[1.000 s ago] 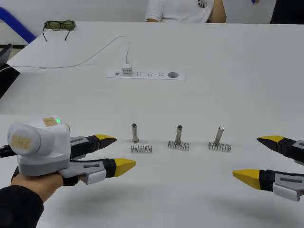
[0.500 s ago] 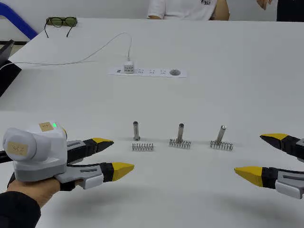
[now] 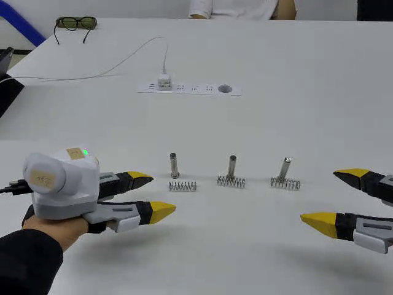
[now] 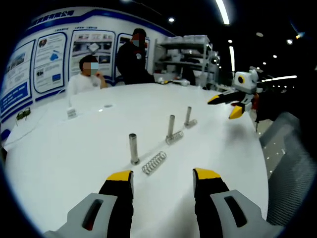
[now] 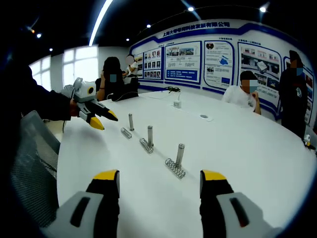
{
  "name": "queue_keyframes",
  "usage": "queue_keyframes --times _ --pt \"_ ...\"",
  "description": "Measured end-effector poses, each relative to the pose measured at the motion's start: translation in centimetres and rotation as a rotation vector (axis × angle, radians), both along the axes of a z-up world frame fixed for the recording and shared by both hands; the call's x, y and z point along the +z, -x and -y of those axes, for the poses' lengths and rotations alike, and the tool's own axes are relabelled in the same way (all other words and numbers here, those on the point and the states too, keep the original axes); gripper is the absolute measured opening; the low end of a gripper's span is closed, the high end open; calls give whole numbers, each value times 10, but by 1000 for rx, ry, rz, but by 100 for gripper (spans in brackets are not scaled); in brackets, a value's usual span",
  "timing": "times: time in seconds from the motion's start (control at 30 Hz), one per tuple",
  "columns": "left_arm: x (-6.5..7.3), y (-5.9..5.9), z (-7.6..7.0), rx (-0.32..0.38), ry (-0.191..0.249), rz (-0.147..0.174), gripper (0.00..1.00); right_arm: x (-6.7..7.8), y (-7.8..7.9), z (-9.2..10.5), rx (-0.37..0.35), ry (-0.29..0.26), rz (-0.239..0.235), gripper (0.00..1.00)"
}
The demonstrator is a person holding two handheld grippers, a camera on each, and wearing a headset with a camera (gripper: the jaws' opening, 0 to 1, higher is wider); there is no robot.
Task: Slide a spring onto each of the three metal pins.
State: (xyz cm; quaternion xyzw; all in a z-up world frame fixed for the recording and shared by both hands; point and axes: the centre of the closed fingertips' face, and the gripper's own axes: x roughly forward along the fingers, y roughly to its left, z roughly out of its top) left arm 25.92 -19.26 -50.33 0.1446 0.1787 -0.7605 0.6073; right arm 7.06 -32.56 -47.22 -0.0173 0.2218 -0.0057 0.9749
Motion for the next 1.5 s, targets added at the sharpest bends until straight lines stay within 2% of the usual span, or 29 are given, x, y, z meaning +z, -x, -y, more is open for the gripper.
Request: queue_keyframes --times 0.33,0.6,0.97,1.2,1.23,1.5 --pt "-10 -4 19 -45 -36 36 42 -3 2 0 -2 -1 -9 67" --pt "-19 -3 26 -87 -65 59 33 -4 3 1 -12 -2 -15 67" --pt "-26 -2 29 -124 -82 87 19 -3 5 2 -18 1 -16 67" --pt "-34 -1 27 -143 -112 126 12 -3 4 0 -13 1 -16 66" --pt "-32 -1 28 -142 -101 128 12 -3 3 0 -12 2 -15 66" --pt "-31 2 27 -147 -109 151 11 0 3 -2 -6 3 -7 66"
